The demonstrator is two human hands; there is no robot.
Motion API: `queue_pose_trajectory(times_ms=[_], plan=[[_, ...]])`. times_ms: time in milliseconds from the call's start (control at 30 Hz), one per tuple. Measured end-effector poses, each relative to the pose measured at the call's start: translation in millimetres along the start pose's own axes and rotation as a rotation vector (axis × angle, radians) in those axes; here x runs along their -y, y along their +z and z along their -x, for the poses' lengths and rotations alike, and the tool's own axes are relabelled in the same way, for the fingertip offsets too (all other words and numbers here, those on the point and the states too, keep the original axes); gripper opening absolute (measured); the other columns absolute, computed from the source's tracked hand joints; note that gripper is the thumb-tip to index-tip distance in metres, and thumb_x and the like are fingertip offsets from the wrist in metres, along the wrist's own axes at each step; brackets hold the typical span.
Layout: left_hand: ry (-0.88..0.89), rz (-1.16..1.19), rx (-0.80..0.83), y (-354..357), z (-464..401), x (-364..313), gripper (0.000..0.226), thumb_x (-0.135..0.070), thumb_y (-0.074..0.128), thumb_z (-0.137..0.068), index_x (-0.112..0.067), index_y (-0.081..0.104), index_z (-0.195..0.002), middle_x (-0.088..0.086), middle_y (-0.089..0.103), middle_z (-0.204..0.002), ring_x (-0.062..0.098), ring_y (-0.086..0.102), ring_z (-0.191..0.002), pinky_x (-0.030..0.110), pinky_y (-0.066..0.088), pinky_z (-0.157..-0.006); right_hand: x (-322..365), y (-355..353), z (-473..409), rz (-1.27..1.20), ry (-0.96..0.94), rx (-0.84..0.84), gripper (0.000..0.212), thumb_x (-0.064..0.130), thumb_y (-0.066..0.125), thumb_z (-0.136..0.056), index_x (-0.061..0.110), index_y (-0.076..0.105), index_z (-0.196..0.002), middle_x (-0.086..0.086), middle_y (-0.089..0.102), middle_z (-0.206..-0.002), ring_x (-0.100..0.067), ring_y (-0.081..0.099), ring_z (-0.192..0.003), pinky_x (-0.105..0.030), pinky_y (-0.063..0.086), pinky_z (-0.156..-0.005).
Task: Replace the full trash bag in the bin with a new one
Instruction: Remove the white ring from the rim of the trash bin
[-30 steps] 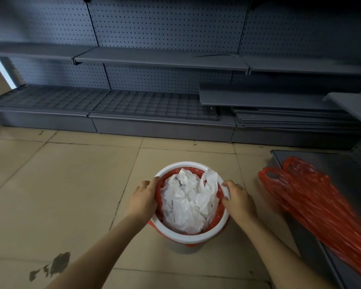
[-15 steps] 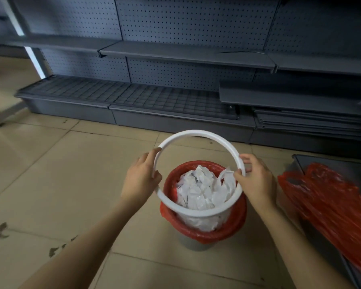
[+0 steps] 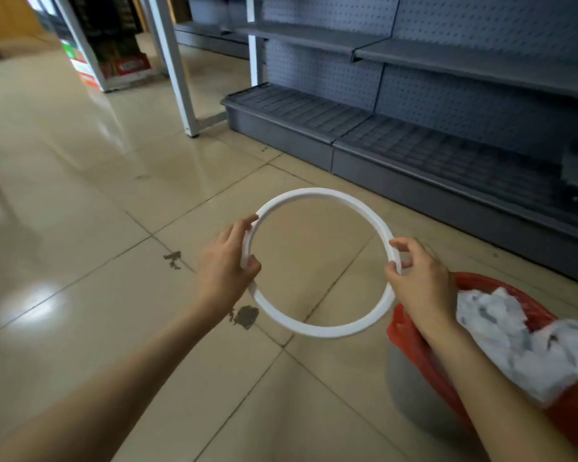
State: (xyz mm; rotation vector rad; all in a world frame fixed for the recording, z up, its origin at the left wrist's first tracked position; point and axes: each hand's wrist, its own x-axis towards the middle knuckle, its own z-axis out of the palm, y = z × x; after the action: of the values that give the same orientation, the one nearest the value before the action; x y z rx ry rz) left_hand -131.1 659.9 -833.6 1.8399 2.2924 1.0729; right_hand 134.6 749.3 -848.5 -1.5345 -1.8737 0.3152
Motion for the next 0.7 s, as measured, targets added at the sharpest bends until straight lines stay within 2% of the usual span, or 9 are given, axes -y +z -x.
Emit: queue_pose_trajectory(times_ms=[100, 267, 400, 500, 600, 700], plan=[[-0.07, -0.086, -0.008, -4, 15, 45, 0.062, -0.01, 0.066, -0.073, -0.025, 0.044, -0.129, -0.002, 0.06, -0.113, 0.021, 0.057, -0.095, 0.027, 0.03, -0.083, 10, 49, 6, -0.031, -0.009, 0.134, 0.028, 0.016, 0.064, -0.077, 0.026, 0.061, -0.103, -0.001, 0.065, -0.097, -0.022, 0.061, -0.077, -0.029, 0.042, -0.061], [-0.249, -0.117, 0.043, 24, 56, 106, 0.06, -0.012, 0.069, -0.075, -0.024, 0.046, -0.129, 0.0, 0.061, -0.111, 0.019, 0.056, -0.094, 0.026, 0.028, -0.085, 17, 120, 17, 0.085, -0.048, 0.359, 0.029, 0.017, 0.057, -0.082, 0.025, 0.059, -0.11, -0.001, 0.063, -0.107, -0.024, 0.061, -0.088, -0.032, 0.046, -0.067], [-0.339, -0.153, 0.101, 60, 91, 142, 0.057, -0.014, 0.065, -0.081, -0.024, 0.045, -0.133, 0.003, 0.057, -0.12, 0.021, 0.053, -0.097, 0.03, 0.034, -0.09, 7, 167, 27, 0.103, -0.038, 0.45, 0.029, 0.016, 0.055, -0.085, 0.025, 0.058, -0.112, -0.001, 0.062, -0.11, -0.023, 0.06, -0.09, -0.03, 0.045, -0.068], [-0.447, -0.114, 0.112, 77, 113, 163, 0.058, -0.015, 0.067, -0.081, -0.027, 0.044, -0.133, 0.004, 0.053, -0.129, 0.026, 0.054, -0.1, 0.039, 0.046, -0.089, -4, 197, 51, 0.148, -0.071, 0.531, 0.03, 0.017, 0.052, -0.087, 0.027, 0.056, -0.116, -0.001, 0.06, -0.113, -0.022, 0.059, -0.095, -0.029, 0.044, -0.068], [-0.543, -0.061, 0.16, 91, 131, 175, 0.055, -0.019, 0.065, -0.083, -0.026, 0.044, -0.134, 0.006, 0.049, -0.133, 0.028, 0.056, -0.105, 0.042, 0.048, -0.09, -12, 217, 72, 0.163, -0.054, 0.677, 0.039, 0.019, 0.048, -0.09, 0.026, 0.044, -0.128, -0.002, 0.054, -0.122, -0.022, 0.059, -0.093, -0.028, 0.043, -0.066], [-0.609, -0.046, 0.254, 105, 139, 176, 0.055, -0.023, 0.062, -0.084, -0.026, 0.041, -0.135, 0.008, 0.046, -0.135, 0.029, 0.055, -0.108, 0.04, 0.045, -0.093, -17, 231, 88, 0.203, -0.024, 0.796, 0.053, 0.023, 0.045, -0.091, 0.019, 0.027, -0.14, -0.009, 0.045, -0.133, -0.027, 0.053, -0.104, -0.032, 0.044, -0.075]])
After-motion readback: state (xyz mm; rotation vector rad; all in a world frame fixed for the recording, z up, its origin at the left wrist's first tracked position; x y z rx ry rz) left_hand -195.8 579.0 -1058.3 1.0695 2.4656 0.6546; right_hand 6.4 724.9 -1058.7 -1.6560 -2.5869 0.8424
